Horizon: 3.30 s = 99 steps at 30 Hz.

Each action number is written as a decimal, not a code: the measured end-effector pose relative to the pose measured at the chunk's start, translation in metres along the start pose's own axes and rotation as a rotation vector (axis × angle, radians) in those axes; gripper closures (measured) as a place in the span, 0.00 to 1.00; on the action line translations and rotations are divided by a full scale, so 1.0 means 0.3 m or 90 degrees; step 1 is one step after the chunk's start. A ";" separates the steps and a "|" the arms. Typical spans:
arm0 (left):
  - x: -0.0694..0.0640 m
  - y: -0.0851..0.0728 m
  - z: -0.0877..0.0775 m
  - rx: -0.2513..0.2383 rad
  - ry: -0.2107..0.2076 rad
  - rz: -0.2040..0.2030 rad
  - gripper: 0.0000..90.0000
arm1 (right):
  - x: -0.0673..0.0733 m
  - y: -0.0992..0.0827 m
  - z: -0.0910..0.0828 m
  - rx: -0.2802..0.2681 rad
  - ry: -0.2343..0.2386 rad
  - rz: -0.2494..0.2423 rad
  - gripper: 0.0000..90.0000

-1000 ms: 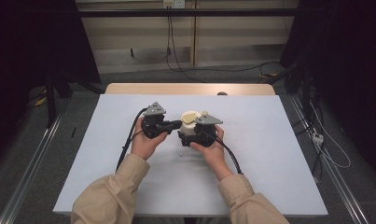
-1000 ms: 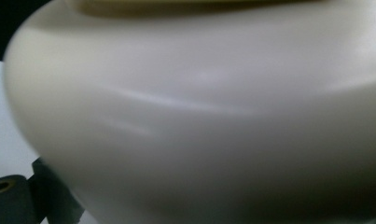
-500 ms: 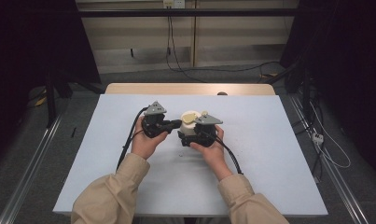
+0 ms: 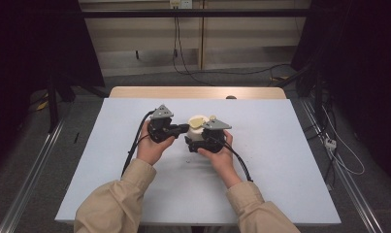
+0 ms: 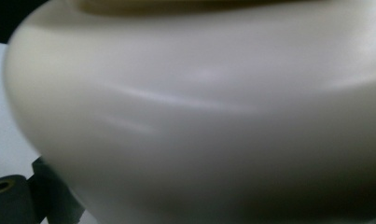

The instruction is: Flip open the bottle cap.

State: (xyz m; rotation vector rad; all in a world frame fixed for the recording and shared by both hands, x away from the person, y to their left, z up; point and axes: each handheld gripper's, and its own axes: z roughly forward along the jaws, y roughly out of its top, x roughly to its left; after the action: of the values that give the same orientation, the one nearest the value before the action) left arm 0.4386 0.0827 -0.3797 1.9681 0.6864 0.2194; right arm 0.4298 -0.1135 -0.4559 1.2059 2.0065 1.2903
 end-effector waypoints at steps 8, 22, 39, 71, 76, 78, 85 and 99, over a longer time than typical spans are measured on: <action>-0.004 0.011 0.000 0.003 0.002 0.008 1.00 | 0.000 0.000 0.000 0.000 0.000 0.000 0.05; -0.008 0.027 -0.001 0.001 0.000 0.009 1.00 | 0.000 0.000 0.000 0.000 -0.001 -0.001 0.05; -0.014 0.053 0.010 -0.001 -0.005 0.007 1.00 | 0.000 0.000 0.001 -0.001 0.001 0.001 0.05; -0.020 0.084 0.022 -0.001 -0.007 0.010 1.00 | 0.000 0.000 0.001 0.000 0.000 -0.002 0.05; -0.022 0.088 0.024 -0.003 -0.007 0.013 1.00 | 0.000 0.000 0.000 0.001 -0.001 -0.002 0.05; -0.023 0.090 0.025 -0.004 -0.008 0.014 1.00 | 0.000 0.000 0.000 0.000 -0.001 -0.002 0.05; -0.024 0.099 0.027 -0.006 -0.009 0.010 1.00 | 0.001 0.000 0.000 0.001 -0.001 -0.002 0.05; -0.025 0.107 0.035 -0.010 -0.009 0.013 1.00 | 0.001 0.001 0.000 0.001 -0.002 -0.003 0.05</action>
State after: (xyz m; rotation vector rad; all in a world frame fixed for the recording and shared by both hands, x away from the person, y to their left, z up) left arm 0.4489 0.0596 -0.3559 1.9599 0.6543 0.2228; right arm 0.4298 -0.1132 -0.4558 1.2025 2.0083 1.2838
